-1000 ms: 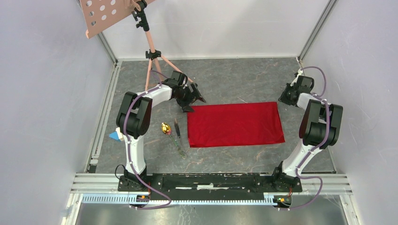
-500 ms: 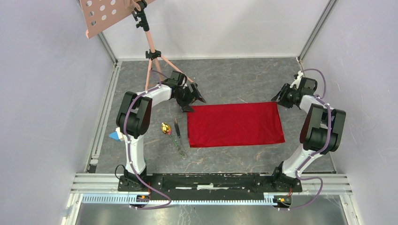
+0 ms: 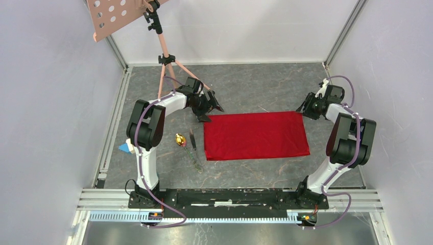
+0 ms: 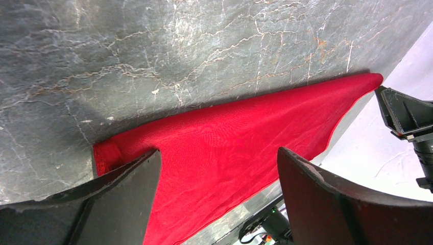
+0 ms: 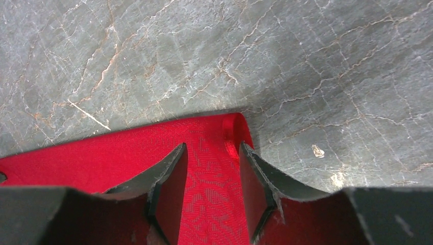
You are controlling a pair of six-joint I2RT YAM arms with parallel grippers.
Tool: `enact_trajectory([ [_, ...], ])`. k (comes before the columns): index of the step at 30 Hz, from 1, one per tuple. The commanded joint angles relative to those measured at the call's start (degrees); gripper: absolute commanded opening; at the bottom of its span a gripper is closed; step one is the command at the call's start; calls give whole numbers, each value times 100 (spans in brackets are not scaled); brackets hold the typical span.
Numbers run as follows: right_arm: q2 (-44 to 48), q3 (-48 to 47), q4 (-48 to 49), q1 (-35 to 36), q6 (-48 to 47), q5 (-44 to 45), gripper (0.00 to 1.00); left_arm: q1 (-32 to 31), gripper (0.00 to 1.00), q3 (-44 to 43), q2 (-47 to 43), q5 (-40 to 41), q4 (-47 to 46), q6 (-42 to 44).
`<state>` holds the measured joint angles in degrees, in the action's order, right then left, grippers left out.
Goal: Fold the napkin into a case and place the utensils inside
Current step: Smooth out the rectangle-folded napkin at the center of the board.
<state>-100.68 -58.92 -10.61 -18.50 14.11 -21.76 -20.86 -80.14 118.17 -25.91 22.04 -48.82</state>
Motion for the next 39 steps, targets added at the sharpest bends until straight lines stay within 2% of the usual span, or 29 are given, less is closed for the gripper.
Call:
enact_trajectory([
  [1,34,-32,155,-14,-88,51,47,11,91,79,248,229,-3,329],
  [3,-40,-54,203,-14,-83,58,45,4,91,93,235,221,-2,329],
  [15,-582,-173,469,-22,-93,434,20,4,91,147,263,266,-16,355],
  [22,-726,-328,466,-31,-110,1229,5,21,91,67,335,498,106,421],
  [25,-792,-468,330,-31,-128,1232,3,23,91,-14,341,470,149,466],
  [28,-649,-556,100,29,-166,1144,10,21,92,-79,126,441,206,560],
  [31,-259,-706,-363,229,-272,1466,31,14,95,-220,-261,252,302,627],
  [35,205,-975,-1254,712,-418,2302,47,12,100,-280,-800,-198,457,617],
  [37,462,-825,-1445,909,-371,2195,51,-9,100,-112,-1044,-506,459,552],
  [39,788,-451,-1382,1016,-297,1607,53,-60,100,211,-1292,-667,423,492],
])
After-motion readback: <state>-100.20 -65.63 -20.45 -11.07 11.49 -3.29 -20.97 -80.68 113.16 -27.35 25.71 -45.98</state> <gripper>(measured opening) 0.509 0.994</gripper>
